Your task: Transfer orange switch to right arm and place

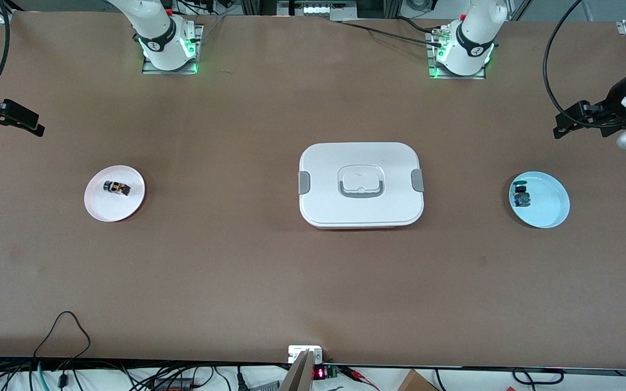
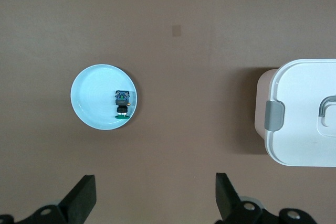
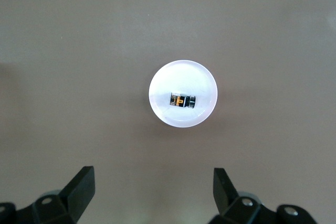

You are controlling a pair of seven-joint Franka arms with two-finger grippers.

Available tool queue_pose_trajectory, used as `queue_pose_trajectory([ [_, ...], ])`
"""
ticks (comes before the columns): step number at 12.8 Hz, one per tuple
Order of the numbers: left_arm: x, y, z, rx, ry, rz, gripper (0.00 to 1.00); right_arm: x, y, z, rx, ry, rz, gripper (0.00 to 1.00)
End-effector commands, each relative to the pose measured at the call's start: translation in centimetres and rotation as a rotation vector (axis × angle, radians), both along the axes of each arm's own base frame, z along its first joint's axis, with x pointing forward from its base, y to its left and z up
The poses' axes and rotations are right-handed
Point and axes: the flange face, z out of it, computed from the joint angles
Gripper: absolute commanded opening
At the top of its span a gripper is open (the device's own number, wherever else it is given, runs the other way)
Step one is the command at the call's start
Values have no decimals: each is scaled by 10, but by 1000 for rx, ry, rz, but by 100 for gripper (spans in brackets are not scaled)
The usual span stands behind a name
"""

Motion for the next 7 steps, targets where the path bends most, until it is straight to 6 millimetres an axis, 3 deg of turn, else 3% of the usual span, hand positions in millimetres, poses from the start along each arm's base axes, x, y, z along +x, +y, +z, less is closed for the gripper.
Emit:
queue_pose_trajectory([
  [1, 1, -1, 7, -14, -1, -1, 100, 1, 4, 5, 7, -14, 7, 100],
  [7, 1, -1, 7, -15, -1, -1, 100, 4, 7, 5, 3, -9, 20, 100],
])
